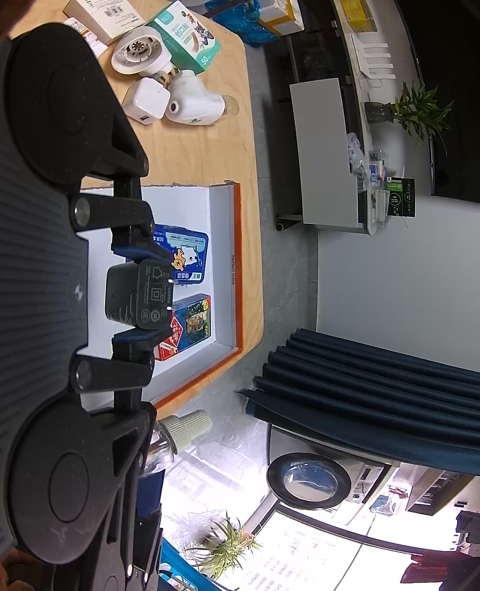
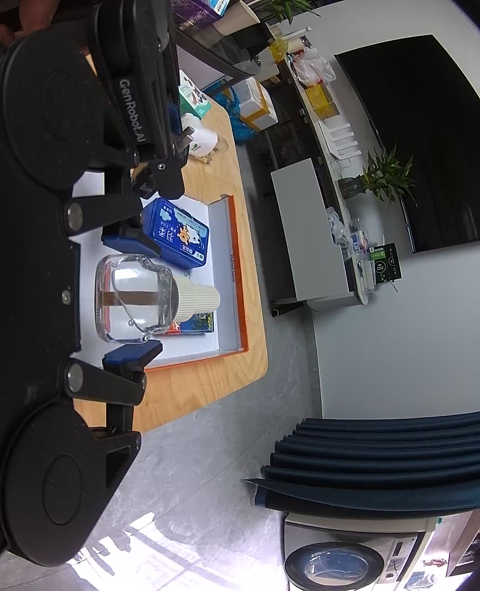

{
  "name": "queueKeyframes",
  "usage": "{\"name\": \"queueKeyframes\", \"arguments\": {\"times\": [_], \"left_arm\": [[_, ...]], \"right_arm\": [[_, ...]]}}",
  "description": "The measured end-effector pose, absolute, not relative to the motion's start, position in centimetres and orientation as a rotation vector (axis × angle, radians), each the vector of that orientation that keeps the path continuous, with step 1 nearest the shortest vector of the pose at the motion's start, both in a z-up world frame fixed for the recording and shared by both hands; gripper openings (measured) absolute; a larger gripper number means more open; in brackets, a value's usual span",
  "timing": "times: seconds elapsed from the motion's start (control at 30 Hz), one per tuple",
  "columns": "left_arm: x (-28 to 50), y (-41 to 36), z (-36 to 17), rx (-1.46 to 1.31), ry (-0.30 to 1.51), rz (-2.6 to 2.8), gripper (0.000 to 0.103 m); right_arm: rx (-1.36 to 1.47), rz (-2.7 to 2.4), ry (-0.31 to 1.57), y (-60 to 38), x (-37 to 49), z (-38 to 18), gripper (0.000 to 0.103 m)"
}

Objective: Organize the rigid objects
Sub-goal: 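Hold the charger and glass bottle above the box beside the tin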

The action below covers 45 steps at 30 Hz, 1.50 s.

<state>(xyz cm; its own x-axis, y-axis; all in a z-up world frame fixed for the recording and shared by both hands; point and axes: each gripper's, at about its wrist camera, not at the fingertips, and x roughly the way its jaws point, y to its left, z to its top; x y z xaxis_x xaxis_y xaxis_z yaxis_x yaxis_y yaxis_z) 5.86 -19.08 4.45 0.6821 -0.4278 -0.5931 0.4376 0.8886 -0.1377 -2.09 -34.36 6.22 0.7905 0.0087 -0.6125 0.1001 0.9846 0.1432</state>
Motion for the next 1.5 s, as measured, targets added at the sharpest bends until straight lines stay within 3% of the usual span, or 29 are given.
{"name": "queueKeyframes", "arguments": {"times": [1.5], "left_arm": [[6.3,-18.4,3.2,-0.004,0.71,-0.471,0.037]], "right_arm": [[0.161,-0.041,0.702,-33.9,-0.3,5.0,0.06]]}}
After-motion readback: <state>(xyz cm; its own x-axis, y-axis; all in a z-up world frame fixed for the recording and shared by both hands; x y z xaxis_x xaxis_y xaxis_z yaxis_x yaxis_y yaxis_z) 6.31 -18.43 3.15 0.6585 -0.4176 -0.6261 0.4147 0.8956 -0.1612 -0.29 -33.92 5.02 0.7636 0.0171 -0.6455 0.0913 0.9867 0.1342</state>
